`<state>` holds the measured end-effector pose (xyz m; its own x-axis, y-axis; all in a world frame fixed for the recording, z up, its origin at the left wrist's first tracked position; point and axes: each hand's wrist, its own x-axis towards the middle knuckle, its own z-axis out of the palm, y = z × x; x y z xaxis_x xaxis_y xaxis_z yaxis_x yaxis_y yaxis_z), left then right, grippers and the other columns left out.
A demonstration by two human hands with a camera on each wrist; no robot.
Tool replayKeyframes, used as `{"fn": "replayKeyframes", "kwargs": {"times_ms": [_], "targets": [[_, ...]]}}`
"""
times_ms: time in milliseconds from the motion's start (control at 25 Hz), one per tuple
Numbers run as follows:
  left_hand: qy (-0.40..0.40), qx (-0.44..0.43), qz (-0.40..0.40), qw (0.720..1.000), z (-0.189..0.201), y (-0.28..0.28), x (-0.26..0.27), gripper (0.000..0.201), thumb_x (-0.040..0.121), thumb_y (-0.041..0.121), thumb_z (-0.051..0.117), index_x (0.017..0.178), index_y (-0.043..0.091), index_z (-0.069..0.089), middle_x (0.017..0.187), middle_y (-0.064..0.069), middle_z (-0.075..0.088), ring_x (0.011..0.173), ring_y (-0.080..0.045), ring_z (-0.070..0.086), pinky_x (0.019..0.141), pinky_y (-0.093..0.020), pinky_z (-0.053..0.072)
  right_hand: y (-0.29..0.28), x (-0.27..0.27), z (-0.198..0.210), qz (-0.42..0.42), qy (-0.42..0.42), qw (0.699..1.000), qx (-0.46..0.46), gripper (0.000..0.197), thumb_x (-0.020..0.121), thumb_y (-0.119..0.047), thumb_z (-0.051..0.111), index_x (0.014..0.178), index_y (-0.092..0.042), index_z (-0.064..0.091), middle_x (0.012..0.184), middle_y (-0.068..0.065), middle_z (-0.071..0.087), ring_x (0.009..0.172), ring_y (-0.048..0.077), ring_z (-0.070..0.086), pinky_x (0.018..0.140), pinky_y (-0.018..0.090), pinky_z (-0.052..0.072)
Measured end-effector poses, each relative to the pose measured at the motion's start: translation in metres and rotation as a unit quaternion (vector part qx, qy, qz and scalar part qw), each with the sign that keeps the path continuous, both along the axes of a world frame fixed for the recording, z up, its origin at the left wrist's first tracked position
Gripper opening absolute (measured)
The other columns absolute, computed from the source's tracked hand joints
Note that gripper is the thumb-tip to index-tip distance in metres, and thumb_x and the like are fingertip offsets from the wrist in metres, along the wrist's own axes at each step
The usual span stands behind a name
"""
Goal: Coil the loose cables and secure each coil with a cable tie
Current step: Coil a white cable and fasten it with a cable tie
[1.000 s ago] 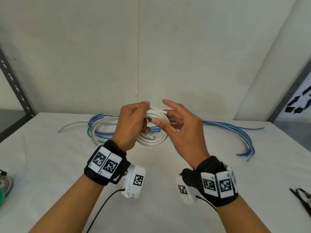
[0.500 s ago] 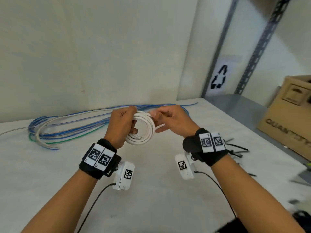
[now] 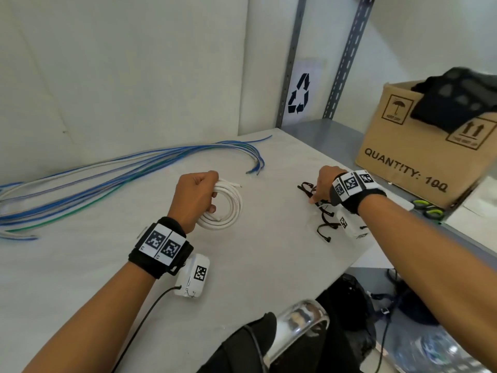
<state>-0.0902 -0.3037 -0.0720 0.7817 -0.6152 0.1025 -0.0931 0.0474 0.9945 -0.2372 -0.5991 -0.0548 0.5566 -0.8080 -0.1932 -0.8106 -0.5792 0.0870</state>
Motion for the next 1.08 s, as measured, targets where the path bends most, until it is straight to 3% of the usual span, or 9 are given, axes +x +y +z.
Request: {"fn": "replayKeyframes", "kwargs": {"times_ms": [120, 240, 360, 560, 840, 1000, 1080], "targets": [[0.0, 0.001, -0.01, 1.0, 0.001, -0.001, -0.002, 0.054, 0.098, 0.015, 0.053, 0.044, 0.023, 0.053, 0.046, 0.005, 0.041, 0.04, -0.012, 0.032, 0.052, -0.031, 0.039, -0.002, -0.006, 0.003, 0.005, -0.023, 1.0, 0.004, 0.047, 0.072, -0.045, 0.087, 0.093, -0.008, 0.067, 0.09, 0.008, 0.069, 0.086, 0.028, 0.067, 0.077, 0.038, 0.059], [-0.007, 0.006, -0.012, 1.0, 0.001, -0.003, -0.003, 0.044, 0.098, 0.015, 0.053, 0.054, 0.015, 0.054, 0.047, 0.004, 0.042, 0.04, -0.012, 0.032, 0.051, -0.03, 0.039, -0.003, -0.013, 0.008, 0.017, -0.001, 1.0, 0.023, 0.039, 0.074, -0.033, 0.088, 0.098, -0.009, 0.068, 0.096, 0.009, 0.07, 0.092, 0.029, 0.069, 0.084, 0.041, 0.06], [-0.012, 0.007, -0.017, 1.0, -0.001, -0.004, -0.004, 0.041, 0.099, 0.016, 0.053, 0.058, 0.011, 0.053, 0.048, 0.004, 0.043, 0.039, -0.011, 0.033, 0.051, -0.03, 0.039, -0.005, -0.015, -0.005, 0.014, 0.012, 1.0, 0.022, 0.038, 0.074, -0.028, 0.088, 0.1, -0.008, 0.068, 0.097, 0.01, 0.072, 0.091, 0.03, 0.07, 0.084, 0.042, 0.061], [-0.008, -0.002, -0.013, 1.0, 0.002, -0.002, -0.003, 0.041, 0.1, 0.017, 0.054, 0.059, 0.011, 0.055, 0.047, 0.005, 0.043, 0.039, -0.011, 0.033, 0.051, -0.03, 0.039, -0.001, -0.011, -0.011, -0.01, -0.049, 0.999, 0.013, 0.02, 0.077, -0.014, 0.082, 0.093, -0.008, 0.072, 0.093, 0.012, 0.073, 0.085, 0.031, 0.071, 0.081, 0.042, 0.061], [-0.007, -0.016, 0.048, 0.999, 0.013, 0.009, 0.017, 0.04, 0.098, 0.019, 0.054, 0.058, 0.014, 0.057, 0.047, 0.005, 0.048, 0.036, -0.011, 0.038, 0.056, -0.034, 0.042, 0.021, 0.014, 0.031, 0.026, -0.201, 0.979, 0.024, 0.013, 0.084, -0.021, 0.079, 0.088, -0.009, 0.077, 0.089, 0.007, 0.074, 0.085, 0.025, 0.069, 0.08, 0.035, 0.057], [-0.01, -0.032, 0.091, 0.995, 0.019, 0.02, 0.037, 0.036, 0.097, 0.022, 0.054, 0.063, 0.012, 0.06, 0.049, 0.005, 0.051, 0.034, -0.009, 0.042, 0.063, -0.039, 0.043, 0.059, 0.043, 0.059, 0.08, -0.148, 0.986, 0.017, 0.016, 0.082, -0.018, 0.076, 0.092, -0.005, 0.076, 0.092, 0.011, 0.074, 0.087, 0.027, 0.069, 0.083, 0.039, 0.059], [-0.006, -0.041, 0.105, 0.994, 0.021, 0.025, 0.044, 0.036, 0.096, 0.023, 0.055, 0.061, 0.014, 0.061, 0.049, 0.005, 0.051, 0.034, -0.009, 0.042, 0.064, -0.04, 0.043, 0.08, 0.053, 0.07, 0.108, -0.16, 0.981, 0.031, 0.013, 0.082, -0.02, 0.075, 0.086, -0.007, 0.078, 0.086, 0.009, 0.075, 0.078, 0.024, 0.068, 0.075, 0.035, 0.059]]}}
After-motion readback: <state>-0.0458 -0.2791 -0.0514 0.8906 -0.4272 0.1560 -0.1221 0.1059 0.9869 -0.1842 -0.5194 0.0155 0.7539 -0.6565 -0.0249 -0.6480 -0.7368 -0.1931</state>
